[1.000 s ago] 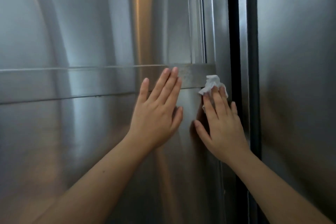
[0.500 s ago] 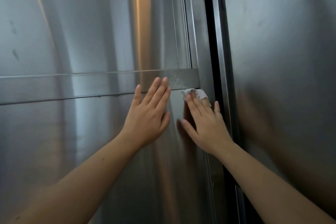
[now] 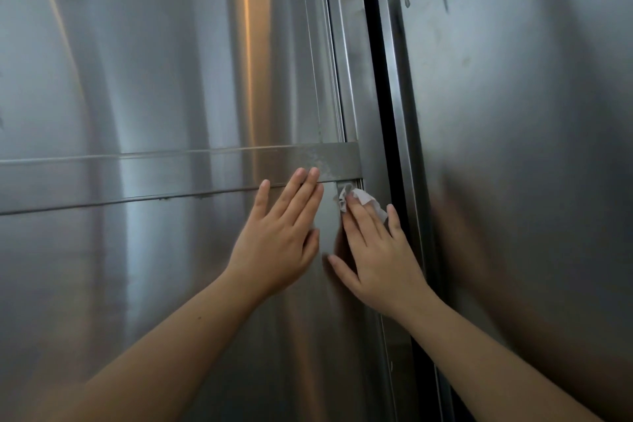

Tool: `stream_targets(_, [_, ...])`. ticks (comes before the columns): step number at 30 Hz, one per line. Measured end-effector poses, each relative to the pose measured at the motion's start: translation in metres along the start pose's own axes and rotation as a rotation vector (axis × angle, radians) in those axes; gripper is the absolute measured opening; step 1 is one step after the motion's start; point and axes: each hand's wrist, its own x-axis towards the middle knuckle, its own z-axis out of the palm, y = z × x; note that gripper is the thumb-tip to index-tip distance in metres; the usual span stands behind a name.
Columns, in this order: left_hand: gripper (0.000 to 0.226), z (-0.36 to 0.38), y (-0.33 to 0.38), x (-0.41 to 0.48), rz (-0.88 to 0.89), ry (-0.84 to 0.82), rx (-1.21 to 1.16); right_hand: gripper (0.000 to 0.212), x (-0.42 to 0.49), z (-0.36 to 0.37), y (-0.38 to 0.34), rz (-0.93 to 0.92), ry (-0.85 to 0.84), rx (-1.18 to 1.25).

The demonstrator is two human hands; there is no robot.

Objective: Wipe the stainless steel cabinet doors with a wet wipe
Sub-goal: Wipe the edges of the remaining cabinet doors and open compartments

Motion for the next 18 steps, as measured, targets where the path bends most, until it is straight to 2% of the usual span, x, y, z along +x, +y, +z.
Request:
stream_targets(5, [0.06, 0.0041, 0.0008, -0.001, 0.0, 0.021, 0.013, 0.067, -0.0026, 0.007, 0.0034, -0.02, 0.015, -0.11])
stream_targets(10, [0.06, 0.0066, 0.0006, -0.0013, -0.002, 0.04, 0.02, 0.067, 0.0014, 0.0104, 0.0019, -0.018, 0.105, -0.099])
stream_targets(14, [0.06, 0.0067, 0.0006, -0.0017, 0.008, 0.042, 0.025, 0.068, -0.001, 0.011, 0.0028, 0.016, 0.058, -0.056])
stream_targets(18, [0.059, 0.0066, 0.0019, -0.0013, 0.069, 0.034, 0.042, 0.069, -0.001, 0.0055, 0.0097, -0.05, 0.009, 0.051])
